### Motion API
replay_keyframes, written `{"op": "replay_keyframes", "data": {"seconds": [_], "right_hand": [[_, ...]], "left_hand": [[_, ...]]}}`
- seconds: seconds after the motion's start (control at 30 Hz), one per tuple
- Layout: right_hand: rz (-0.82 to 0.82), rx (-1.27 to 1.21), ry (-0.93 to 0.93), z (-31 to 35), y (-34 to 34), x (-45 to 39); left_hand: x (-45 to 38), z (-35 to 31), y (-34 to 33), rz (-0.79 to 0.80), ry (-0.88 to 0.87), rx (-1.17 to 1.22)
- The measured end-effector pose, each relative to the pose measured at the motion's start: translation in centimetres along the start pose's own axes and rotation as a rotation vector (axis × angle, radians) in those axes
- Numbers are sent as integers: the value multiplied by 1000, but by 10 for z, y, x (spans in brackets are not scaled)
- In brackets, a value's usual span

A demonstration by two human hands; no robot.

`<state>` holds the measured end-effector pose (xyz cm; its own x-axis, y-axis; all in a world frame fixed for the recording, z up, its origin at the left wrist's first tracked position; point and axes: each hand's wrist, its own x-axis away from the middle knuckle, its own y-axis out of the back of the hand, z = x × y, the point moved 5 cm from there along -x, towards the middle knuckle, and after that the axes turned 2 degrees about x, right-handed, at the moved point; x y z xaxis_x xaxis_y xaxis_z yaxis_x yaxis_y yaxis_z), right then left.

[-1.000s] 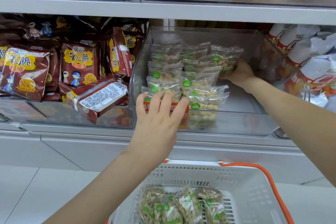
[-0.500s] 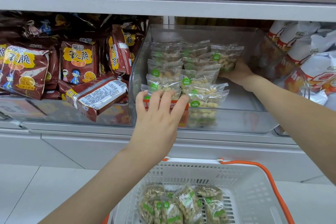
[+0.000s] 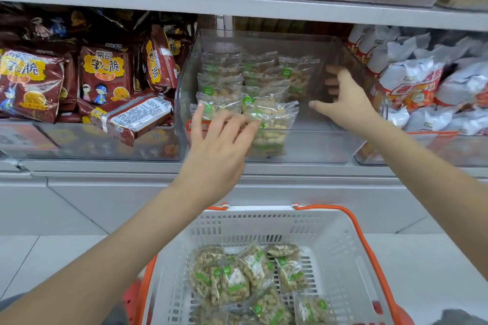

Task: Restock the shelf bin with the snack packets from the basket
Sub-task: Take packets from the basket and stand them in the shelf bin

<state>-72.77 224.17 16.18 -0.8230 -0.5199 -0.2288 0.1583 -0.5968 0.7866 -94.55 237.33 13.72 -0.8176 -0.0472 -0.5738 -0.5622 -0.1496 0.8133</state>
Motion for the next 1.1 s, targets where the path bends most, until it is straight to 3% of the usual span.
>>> {"op": "replay_keyframes", "data": {"seconds": [0.17, 0.23, 0.33, 0.47, 0.67, 0.73, 0.87, 1.0, 1.1], "right_hand": [[-282, 83, 232, -6, -13, 118], [-281, 77, 222, -26, -42, 162], [-29, 36, 58, -68, -103, 223], [424, 200, -131, -118, -179, 292], [917, 272, -320, -153, -242, 343], [1016, 139, -394, -155, -257, 353], [1136, -159, -524, -142, -282, 369], [1230, -163, -499, -137, -296, 384], [1351, -158, -514, -136, -297, 386]], "left_hand": [[30, -39, -1, -20, -215, 74], [50, -52, -19, 71, -242, 124], [88, -62, -55, 383, -120, 278], [178, -51, -128, 909, 291, 351], [297, -66, -185, 1439, 685, 555], [320, -79, -199, 1468, 793, 652], [336, -89, -212, 1225, 1135, 805], [363, -91, -221, 1387, 1291, 850], [369, -86, -221, 1334, 1393, 926]]}}
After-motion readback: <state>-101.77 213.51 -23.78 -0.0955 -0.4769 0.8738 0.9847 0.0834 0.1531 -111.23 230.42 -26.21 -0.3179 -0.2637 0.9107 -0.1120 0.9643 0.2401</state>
